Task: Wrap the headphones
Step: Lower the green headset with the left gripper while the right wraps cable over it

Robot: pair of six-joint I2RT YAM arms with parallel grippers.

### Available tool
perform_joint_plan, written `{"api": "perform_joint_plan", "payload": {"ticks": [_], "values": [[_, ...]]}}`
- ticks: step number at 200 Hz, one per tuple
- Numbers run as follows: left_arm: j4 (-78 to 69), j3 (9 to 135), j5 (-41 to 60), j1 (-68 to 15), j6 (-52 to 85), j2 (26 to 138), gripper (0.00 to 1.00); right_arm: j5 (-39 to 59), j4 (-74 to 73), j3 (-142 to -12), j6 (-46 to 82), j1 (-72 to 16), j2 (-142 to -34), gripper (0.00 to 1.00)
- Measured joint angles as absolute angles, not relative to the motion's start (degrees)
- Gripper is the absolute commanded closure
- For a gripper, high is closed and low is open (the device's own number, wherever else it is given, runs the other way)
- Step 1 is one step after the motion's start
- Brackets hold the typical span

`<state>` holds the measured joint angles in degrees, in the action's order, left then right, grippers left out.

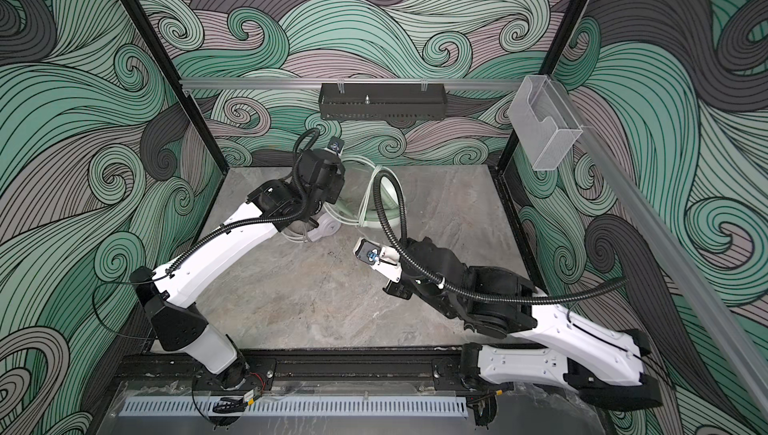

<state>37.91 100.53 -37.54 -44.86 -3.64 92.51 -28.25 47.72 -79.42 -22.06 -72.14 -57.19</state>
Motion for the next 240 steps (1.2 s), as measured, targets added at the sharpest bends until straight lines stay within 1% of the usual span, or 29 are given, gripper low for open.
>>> {"api": "perform_joint_plan", "payload": {"ticks": [28, 50, 92, 140, 197, 240], "values": [[38.1, 97.1, -37.5, -47.5, -7.3, 90.0, 1.00, -29.4, 48.1, -81.3, -24.6, -70.8, -58.5, 1.00], [38.3, 94.8, -37.4, -49.7, -10.2, 87.9, 1.00, -29.2, 48.3, -82.2, -25.6, -67.3, -58.8, 1.00], [39.9, 92.5, -35.8, -53.1, -11.9, 85.3, 1.00, -25.3, 49.1, -84.6, -25.8, -58.0, -59.3, 1.00], [41.6, 90.8, -32.5, -55.7, -12.0, 82.1, 1.00, -21.6, 49.2, -84.9, -25.7, -53.8, -59.5, 1.00], [44.0, 90.1, -29.2, -56.4, -10.8, 79.2, 1.00, -16.9, 48.9, -81.0, -25.8, -49.1, -57.0, 1.00], [46.3, 91.0, -25.6, -57.0, -9.0, 79.1, 1.00, -11.0, 47.0, -77.5, -25.6, -44.9, -55.0, 1.00]]}}
